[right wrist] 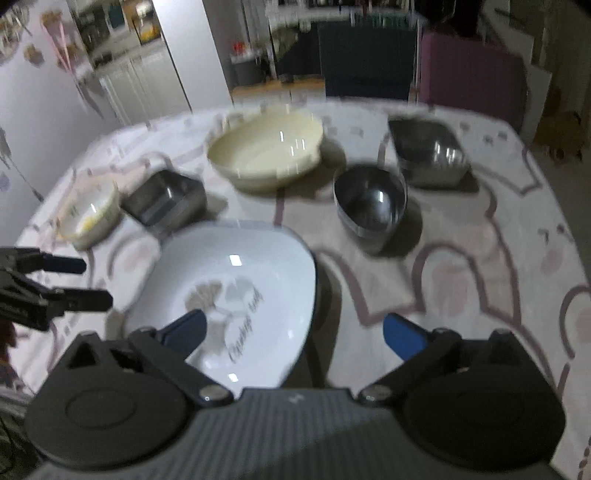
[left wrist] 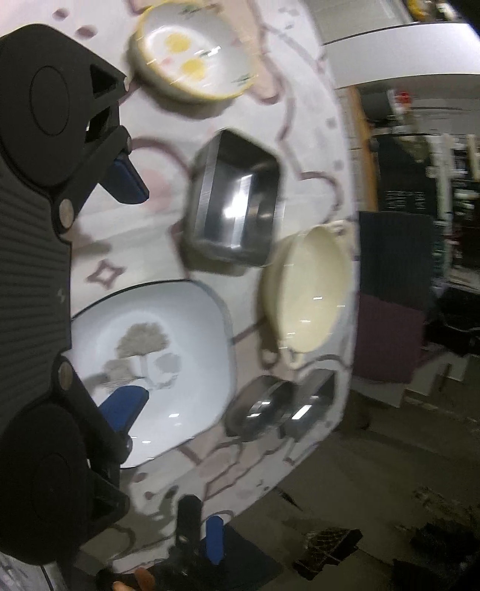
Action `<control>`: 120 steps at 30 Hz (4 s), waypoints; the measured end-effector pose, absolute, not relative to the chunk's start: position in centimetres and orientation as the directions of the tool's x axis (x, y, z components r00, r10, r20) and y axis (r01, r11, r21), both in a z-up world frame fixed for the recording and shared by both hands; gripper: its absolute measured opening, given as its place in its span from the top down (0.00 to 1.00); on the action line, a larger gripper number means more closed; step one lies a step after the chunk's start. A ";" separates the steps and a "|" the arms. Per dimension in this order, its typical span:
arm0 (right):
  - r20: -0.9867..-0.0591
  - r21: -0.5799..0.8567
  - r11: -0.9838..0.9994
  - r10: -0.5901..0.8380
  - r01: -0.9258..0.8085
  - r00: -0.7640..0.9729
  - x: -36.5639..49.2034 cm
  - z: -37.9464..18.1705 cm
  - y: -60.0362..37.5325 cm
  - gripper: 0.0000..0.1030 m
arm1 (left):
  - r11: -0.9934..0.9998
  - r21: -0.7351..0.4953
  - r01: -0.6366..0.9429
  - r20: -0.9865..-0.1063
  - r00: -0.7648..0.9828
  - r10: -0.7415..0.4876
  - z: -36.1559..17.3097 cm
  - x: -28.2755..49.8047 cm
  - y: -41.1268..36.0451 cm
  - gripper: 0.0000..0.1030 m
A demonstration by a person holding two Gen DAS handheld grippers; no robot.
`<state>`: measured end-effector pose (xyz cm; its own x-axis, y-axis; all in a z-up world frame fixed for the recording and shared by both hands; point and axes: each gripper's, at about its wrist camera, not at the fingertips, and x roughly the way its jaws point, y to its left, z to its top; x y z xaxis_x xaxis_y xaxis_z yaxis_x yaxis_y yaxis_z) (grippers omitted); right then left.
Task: Organize plates and bowls
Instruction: 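Open both grippers to release the white bowl onto the table, then move both grippers to the rim of the cream two-handled bowl, then grasp the cream bowl rim with the left gripper while the right gripper grasps it too, lift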
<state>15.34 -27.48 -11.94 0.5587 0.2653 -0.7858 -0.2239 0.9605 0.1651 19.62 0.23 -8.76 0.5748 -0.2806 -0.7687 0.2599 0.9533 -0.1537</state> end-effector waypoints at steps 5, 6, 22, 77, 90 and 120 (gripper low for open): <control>-0.676 0.185 0.958 0.286 -0.219 0.680 15.6 -8.6 -27.8 0.00 | 0.962 -0.122 0.243 -0.702 0.664 -0.256 -5.9 21.3 0.7 0.00; -0.661 0.180 0.959 0.282 -0.218 0.695 15.8 -8.0 -27.7 0.00 | 0.965 -0.125 0.232 -0.688 0.680 -0.253 -5.4 21.8 0.9 0.00; -0.586 0.411 0.903 0.367 -0.125 0.722 25.9 -7.7 -26.4 0.00 | 0.977 -0.162 0.139 -0.567 0.797 -0.207 -2.7 33.8 0.5 0.00; -0.727 0.415 0.910 0.332 -0.001 0.600 44.2 -17.0 -27.7 0.88 | 0.909 -0.417 -0.026 -0.721 0.618 -0.313 -14.1 47.0 6.8 0.90; -0.744 0.328 0.934 0.349 -0.144 0.569 45.7 -16.8 -25.4 0.51 | 0.911 -0.413 -0.018 -0.724 0.613 -0.316 -14.2 46.9 7.1 0.90; -0.766 0.317 0.944 0.310 -0.087 0.563 46.0 -17.6 -25.7 0.70 | 0.873 -0.487 -0.033 -0.717 0.585 -0.378 -14.2 47.4 7.0 0.71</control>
<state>45.99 -25.72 -17.58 0.5634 0.3097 -0.7660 -0.0874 0.9442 0.3175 47.36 6.96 -14.22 0.5852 -0.3780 -0.7173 -0.0330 0.8728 -0.4869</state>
